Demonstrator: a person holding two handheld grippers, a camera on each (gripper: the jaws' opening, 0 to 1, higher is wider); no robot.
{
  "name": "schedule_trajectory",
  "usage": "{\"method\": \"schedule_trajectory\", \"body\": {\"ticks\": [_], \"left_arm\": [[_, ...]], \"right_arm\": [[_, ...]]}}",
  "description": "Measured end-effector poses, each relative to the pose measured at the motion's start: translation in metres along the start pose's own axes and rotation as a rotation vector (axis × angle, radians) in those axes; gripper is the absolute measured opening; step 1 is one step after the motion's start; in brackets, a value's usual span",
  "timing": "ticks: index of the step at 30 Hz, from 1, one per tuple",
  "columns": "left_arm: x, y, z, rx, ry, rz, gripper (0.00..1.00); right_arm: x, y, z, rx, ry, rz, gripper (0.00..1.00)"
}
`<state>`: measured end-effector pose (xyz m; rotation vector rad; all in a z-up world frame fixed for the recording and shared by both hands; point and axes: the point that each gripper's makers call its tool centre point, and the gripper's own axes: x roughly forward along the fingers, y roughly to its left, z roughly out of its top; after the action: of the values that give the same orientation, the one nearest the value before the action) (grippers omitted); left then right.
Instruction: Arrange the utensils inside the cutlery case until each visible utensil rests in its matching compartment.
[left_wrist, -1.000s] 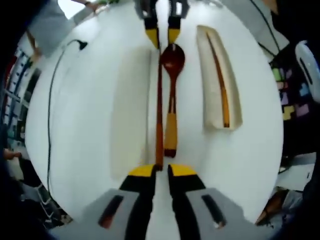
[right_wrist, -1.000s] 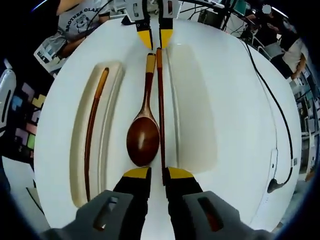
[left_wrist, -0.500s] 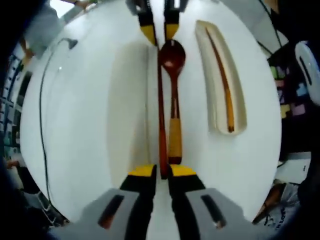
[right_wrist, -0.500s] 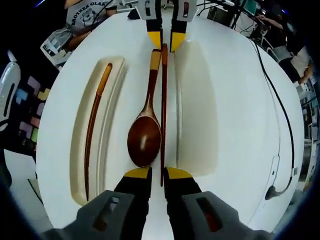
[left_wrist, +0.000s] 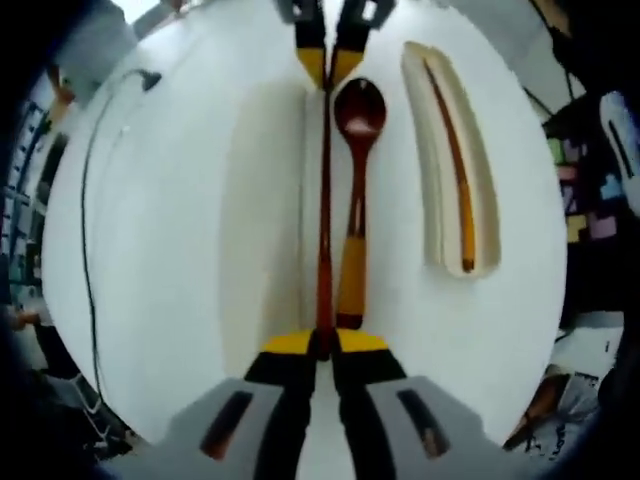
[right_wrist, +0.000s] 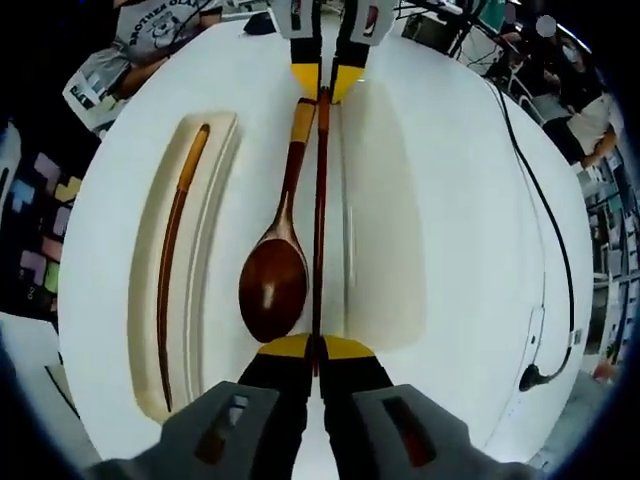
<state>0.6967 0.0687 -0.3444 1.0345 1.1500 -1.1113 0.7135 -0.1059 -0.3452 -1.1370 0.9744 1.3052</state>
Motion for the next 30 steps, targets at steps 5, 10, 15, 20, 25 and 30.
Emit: {"method": "schedule_trajectory", "body": {"ticks": [5, 10, 15, 20, 25, 30], "left_arm": [[-0.001, -0.011, 0.002, 0.030, 0.028, 0.028, 0.06], [-0.013, -0.019, -0.001, 0.054, 0.047, 0.050, 0.06], [-0.043, -0.017, 0.010, 0.057, -0.001, 0.101, 0.06], [-0.063, -0.021, 0.013, 0.054, -0.030, 0.115, 0.06], [-0.065, -0.028, 0.020, 0.083, -0.046, 0.112, 0.06], [-0.064, -0.036, 0.032, 0.115, -0.045, 0.106, 0.06]], "right_arm": [[-0.001, 0.001, 0.001, -0.055, 0.040, -0.051, 0.00], [-0.015, -0.003, 0.006, -0.057, 0.023, -0.078, 0.00], [-0.049, -0.006, 0.008, -0.094, 0.033, -0.136, 0.00], [-0.076, 0.002, 0.007, -0.106, 0.033, -0.168, 0.00], [-0.083, 0.019, 0.000, -0.107, 0.049, -0.166, 0.00], [-0.088, 0.035, -0.014, -0.099, 0.072, -0.168, 0.00]]}}
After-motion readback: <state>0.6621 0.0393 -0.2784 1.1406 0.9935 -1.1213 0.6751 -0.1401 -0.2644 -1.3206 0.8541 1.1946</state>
